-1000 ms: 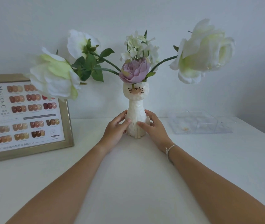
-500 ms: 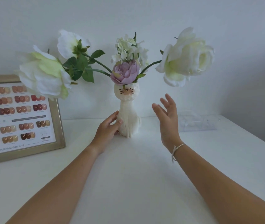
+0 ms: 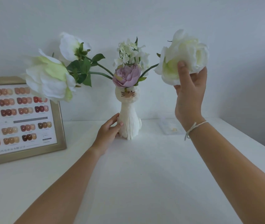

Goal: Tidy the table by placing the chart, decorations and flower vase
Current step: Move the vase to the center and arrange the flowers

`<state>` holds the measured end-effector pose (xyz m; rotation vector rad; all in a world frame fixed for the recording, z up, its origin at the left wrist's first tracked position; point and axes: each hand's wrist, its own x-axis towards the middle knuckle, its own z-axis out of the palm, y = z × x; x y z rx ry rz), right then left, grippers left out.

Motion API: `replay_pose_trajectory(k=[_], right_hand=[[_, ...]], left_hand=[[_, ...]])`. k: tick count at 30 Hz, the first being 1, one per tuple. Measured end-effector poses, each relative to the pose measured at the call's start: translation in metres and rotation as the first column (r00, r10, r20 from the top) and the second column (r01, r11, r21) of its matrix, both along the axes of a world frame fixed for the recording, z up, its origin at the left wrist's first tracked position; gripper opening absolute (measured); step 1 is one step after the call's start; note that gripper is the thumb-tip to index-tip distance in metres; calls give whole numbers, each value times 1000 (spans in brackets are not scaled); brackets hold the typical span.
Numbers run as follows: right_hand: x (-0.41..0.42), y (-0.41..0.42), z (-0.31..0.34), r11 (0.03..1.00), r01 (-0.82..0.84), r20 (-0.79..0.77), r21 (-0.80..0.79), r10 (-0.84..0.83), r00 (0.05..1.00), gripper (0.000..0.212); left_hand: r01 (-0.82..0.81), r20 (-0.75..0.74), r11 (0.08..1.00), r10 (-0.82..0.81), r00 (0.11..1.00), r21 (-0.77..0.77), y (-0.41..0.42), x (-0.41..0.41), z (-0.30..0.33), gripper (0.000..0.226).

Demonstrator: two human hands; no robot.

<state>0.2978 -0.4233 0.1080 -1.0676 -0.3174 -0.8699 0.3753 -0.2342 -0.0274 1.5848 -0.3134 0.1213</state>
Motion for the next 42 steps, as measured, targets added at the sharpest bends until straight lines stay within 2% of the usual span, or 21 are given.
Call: replay_pose_trajectory(k=[4,15,18,22,26,30,35,39,42], right_hand=[[14,-3,11,999,2,-76,-51,-6,997,19],[37,3,-6,975,-45,-218,-219,-4,976,18],[38,4,-12,968,-46,-234,-247,-14,972,20],[37,2,-11,963,-51,-248,-266,-17,969,26],[34,2,-10,972,-55,-259,-230,-7,966,31],[29,5,-9,978,-70,-284,-195,12,959,36],[22,9,-6,978,-77,-303,-192,16,953,38],[17,10,-3,976,-93,-321,-196,25,947,46],[16,10,-1,975,-97,-322,-201,28,946,41]], left_hand=[[-3,-2,1000,3,1000,3,0,0,0,42],[-41,6,998,41,999,47,0,0,1,44],[-136,-14,989,137,991,59,-1,-5,3,46],[-269,-2,959,270,963,-88,2,-26,12,44],[-362,-4,851,390,921,-381,11,-58,36,39],[-372,-16,691,463,886,-620,27,-93,52,58],[-319,-71,522,440,895,-791,42,-116,78,76],[-260,-108,407,360,927,-875,47,-120,104,68],[-255,-135,375,319,938,-891,47,-121,116,62]])
